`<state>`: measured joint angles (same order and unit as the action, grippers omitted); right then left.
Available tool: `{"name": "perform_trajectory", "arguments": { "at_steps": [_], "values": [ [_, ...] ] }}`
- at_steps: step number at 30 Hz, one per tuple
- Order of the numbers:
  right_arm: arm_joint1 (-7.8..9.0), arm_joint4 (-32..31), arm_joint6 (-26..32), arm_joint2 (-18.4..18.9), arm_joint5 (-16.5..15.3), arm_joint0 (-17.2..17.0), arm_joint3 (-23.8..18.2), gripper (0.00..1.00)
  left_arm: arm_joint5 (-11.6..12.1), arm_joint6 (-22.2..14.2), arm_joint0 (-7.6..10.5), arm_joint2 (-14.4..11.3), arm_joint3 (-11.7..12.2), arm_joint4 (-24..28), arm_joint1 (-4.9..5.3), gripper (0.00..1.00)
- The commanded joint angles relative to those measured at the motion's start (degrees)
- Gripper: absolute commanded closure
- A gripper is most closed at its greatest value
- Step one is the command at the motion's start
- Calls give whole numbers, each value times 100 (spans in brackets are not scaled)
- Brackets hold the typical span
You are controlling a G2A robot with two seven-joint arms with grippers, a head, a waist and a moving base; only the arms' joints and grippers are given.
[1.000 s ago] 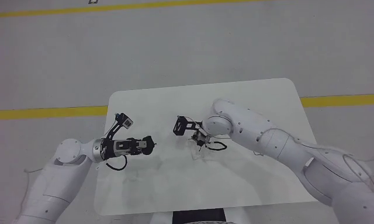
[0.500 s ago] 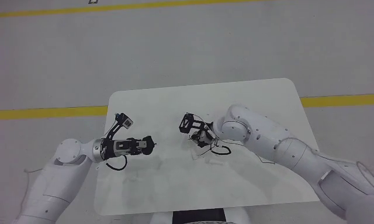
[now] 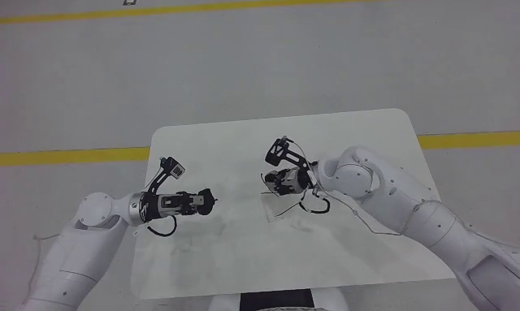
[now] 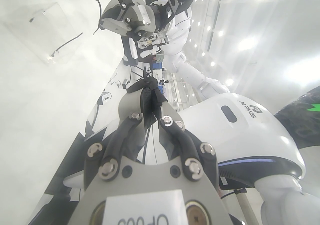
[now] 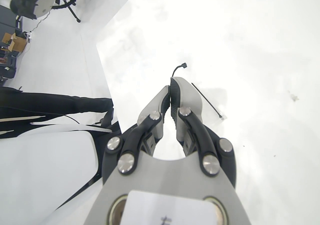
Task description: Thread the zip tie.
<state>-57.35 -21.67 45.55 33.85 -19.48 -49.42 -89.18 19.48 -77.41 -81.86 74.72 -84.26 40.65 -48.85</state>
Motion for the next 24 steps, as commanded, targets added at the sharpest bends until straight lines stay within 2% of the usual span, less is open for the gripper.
{"name": "perform_trajectory", "arguments": {
  "at_steps": [1, 7, 10, 15, 18, 21, 24],
  "values": [
    [-2, -5, 1, -3, 0, 2, 2, 100, 0, 0, 0, 0, 0, 0, 0, 100],
    [-3, -14, -24, -3, 12, -12, 3, 100, 0, 0, 0, 0, 0, 0, 0, 100],
    [-2, 95, -517, 142, 170, -228, -90, 100, -128, 204, -72, -94, 0, -42, -14, 100],
    [61, 470, -1322, 519, 396, -769, -345, 100, -34, 460, -320, -296, 118, -162, -44, 100],
    [80, 706, -1695, 686, 497, -1079, -525, 100, 0, 795, -445, -418, 89, -210, -87, 100],
    [79, 973, -1932, 771, 647, -1374, -650, 100, 0, 1060, -517, -517, 18, -355, -143, 100],
    [65, 1141, -1821, 753, 626, -1500, -690, 100, 0, 1228, -507, -576, -94, -504, -192, 100]
  ]
}}
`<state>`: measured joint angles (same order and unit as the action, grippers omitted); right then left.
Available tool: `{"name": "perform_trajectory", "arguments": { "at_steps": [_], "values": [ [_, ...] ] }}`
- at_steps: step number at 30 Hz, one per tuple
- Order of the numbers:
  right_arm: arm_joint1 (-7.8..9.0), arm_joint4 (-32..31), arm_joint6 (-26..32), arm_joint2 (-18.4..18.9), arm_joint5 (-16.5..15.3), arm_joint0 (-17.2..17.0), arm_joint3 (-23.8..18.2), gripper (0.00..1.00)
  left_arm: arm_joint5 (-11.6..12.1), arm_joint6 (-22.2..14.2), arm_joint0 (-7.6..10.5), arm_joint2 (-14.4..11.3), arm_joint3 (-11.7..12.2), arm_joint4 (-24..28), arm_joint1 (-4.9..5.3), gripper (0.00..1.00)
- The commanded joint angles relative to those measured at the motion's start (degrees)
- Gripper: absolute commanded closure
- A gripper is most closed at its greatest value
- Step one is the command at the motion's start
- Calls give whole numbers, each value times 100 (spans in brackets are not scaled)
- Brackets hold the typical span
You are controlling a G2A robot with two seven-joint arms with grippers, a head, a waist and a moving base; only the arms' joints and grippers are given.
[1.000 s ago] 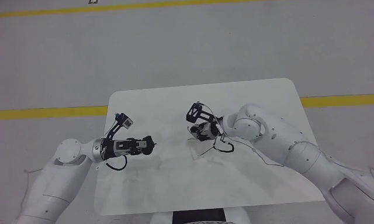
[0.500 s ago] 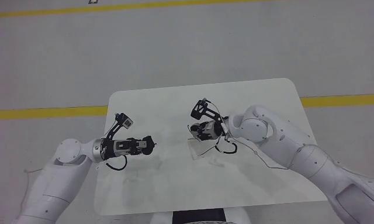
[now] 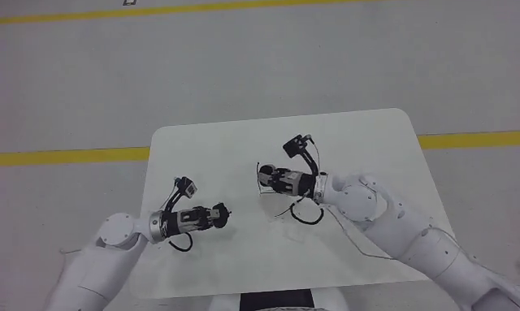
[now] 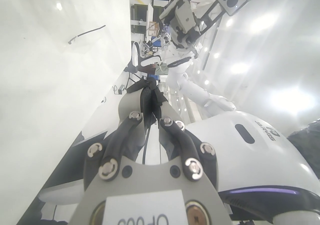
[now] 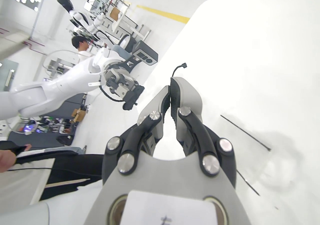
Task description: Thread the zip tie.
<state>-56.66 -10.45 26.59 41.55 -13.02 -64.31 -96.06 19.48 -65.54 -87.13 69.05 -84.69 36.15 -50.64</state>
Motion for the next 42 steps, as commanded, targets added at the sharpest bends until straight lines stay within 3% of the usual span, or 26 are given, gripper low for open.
{"name": "perform_trajectory", "arguments": {
  "at_steps": [1, 10, 19, 28, 37, 42],
  "values": [
    [-4, 19, 75, -16, -20, -12, -2, 100, 0, 41, 19, -9, -52, -54, -13, 100],
    [-6, 30, 25, -5, 2, -24, 3, 100, 0, 41, 19, -9, -52, -54, -13, 100],
    [-99, -554, -1381, 40, 936, -644, -421, 100, 0, 1298, -307, -210, -692, -805, -166, 100],
    [-189, -663, -2117, 124, 1584, -1179, -800, 100, 0, 2219, -385, -208, -761, -1358, -368, 100],
    [-196, -770, -2131, 158, 1642, -1191, -862, 100, 0, 2222, -395, -221, -787, -1460, -390, 100],
    [-244, -642, -2313, 215, 1676, -1330, -878, 100, 0, 2647, -443, -319, -852, -1318, -441, 100]
  ]
}}
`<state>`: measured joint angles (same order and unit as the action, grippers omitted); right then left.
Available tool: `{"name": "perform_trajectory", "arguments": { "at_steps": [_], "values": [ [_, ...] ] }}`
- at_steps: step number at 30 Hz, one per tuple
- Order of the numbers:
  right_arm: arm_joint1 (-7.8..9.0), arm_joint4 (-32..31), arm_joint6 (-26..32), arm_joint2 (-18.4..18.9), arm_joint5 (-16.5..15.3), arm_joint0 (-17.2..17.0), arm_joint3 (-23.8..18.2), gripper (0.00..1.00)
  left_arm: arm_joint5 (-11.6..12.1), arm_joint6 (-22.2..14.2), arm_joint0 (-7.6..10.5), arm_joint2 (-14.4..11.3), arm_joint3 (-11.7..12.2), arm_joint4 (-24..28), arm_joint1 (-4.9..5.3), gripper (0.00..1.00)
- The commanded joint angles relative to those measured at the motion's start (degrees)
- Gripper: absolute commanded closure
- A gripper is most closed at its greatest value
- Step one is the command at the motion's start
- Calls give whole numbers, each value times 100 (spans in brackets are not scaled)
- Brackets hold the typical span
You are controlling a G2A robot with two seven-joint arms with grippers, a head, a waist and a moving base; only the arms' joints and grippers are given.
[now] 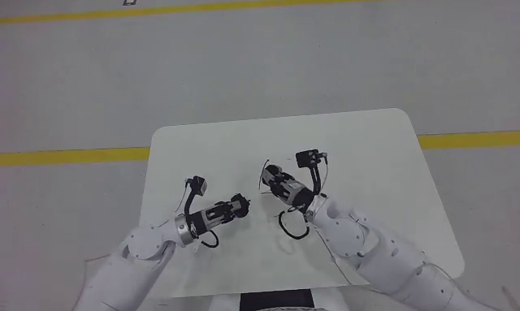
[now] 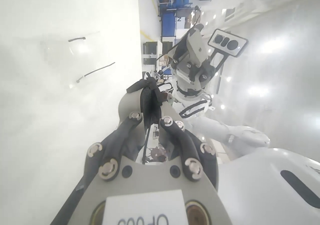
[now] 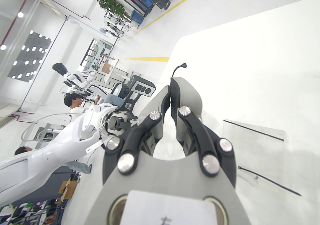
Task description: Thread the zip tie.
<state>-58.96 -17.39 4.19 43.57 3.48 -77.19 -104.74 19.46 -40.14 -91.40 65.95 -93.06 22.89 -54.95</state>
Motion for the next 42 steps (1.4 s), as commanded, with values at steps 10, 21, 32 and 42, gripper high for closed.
{"name": "perform_trajectory", "arguments": {
  "at_steps": [10, 21, 32, 42],
  "values": [
    [-129, 192, -300, 65, -2, -321, -68, 100, 2, 261, -14, -43, 81, 0, -107, 100],
    [-174, 118, -292, 78, -122, -365, -39, 100, 2, 257, -1, -41, 83, -41, -114, 100],
    [-323, 61, -279, 29, -206, -351, 72, 100, 2, 257, -1, -41, 83, -41, -114, 100],
    [-419, -60, -229, 65, -197, -407, 116, 100, 2, 257, -1, -41, 83, -41, -114, 100]
  ]
}}
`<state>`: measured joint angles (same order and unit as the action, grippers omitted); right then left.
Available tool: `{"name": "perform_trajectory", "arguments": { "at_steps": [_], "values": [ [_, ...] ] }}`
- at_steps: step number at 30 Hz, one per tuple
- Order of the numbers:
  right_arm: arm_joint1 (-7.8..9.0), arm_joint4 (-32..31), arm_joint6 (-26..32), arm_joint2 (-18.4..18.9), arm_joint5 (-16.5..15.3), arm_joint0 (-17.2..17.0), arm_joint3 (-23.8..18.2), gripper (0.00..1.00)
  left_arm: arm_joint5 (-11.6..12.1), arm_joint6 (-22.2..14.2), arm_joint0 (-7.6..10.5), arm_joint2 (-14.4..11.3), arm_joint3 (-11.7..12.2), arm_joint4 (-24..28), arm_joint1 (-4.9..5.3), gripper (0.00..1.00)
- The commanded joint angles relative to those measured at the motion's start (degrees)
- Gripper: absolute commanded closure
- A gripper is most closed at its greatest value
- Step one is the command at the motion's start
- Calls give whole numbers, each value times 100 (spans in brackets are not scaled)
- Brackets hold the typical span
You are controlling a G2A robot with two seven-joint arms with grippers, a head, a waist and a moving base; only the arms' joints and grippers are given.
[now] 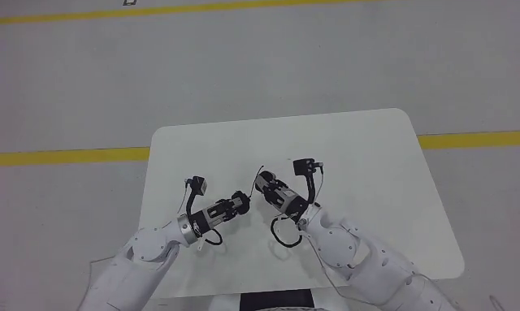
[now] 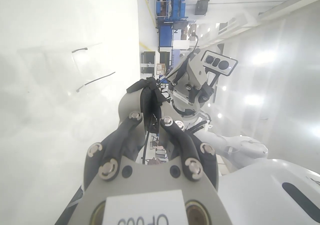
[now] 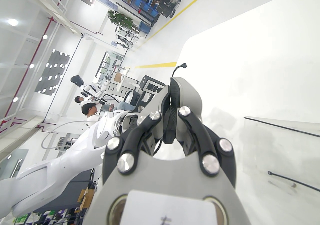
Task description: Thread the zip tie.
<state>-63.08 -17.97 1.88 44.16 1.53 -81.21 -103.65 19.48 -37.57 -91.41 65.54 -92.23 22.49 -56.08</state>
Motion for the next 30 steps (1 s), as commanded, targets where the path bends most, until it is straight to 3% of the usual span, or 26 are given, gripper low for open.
{"name": "perform_trajectory", "arguments": {
  "at_steps": [1, 30],
  "values": [
    [-15, -7, 5, 14, -6, -11, 16, 100, 0, 0, 0, 0, 0, 0, 0, 100],
    [-201, -47, 227, 259, -163, -291, 37, 100, 0, 0, 0, 0, 0, 0, 0, 100]
  ]
}}
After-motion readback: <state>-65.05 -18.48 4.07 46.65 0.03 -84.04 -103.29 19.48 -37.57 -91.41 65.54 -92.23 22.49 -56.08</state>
